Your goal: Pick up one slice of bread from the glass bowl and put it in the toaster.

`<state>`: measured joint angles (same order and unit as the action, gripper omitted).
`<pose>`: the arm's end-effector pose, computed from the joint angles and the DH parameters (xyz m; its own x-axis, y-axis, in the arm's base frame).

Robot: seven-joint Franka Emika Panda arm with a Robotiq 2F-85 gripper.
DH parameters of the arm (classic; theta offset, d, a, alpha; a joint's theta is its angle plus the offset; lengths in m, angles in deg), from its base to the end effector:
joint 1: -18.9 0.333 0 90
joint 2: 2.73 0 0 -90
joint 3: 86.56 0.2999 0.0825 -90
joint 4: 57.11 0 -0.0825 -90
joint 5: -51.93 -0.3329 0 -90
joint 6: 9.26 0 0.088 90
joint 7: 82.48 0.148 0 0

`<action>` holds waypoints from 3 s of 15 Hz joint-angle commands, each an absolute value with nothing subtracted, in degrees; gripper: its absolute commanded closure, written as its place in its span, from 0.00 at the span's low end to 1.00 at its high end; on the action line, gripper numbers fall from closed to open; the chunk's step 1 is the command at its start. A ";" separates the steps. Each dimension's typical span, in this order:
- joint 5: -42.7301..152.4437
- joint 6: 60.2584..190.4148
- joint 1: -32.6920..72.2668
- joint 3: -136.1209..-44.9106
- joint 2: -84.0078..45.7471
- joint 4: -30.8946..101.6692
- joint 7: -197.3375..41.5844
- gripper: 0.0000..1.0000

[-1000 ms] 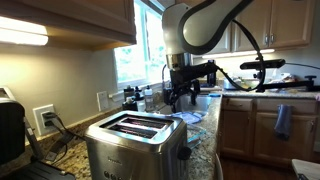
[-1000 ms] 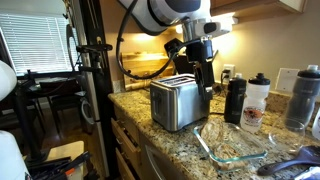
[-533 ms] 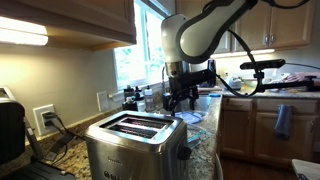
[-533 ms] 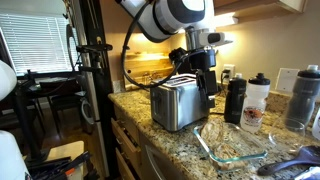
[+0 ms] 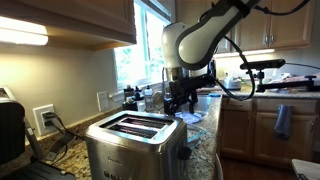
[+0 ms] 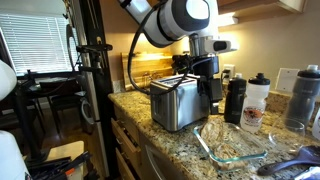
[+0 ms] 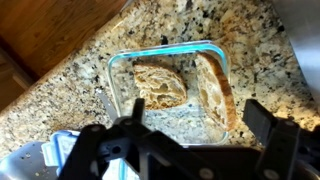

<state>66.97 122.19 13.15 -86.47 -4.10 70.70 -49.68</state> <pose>0.4910 -0.0624 0.3415 0.8748 -0.4673 0.1275 -0.4830 -0.8614 0.1571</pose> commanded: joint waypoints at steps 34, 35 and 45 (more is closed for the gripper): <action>58.52 123.75 15.09 -89.18 -13.53 64.43 -65.83 0.00; 58.56 123.72 15.03 -89.32 -13.71 64.25 -65.89 0.00; 60.25 123.33 15.37 -91.06 -16.51 61.45 -64.36 0.00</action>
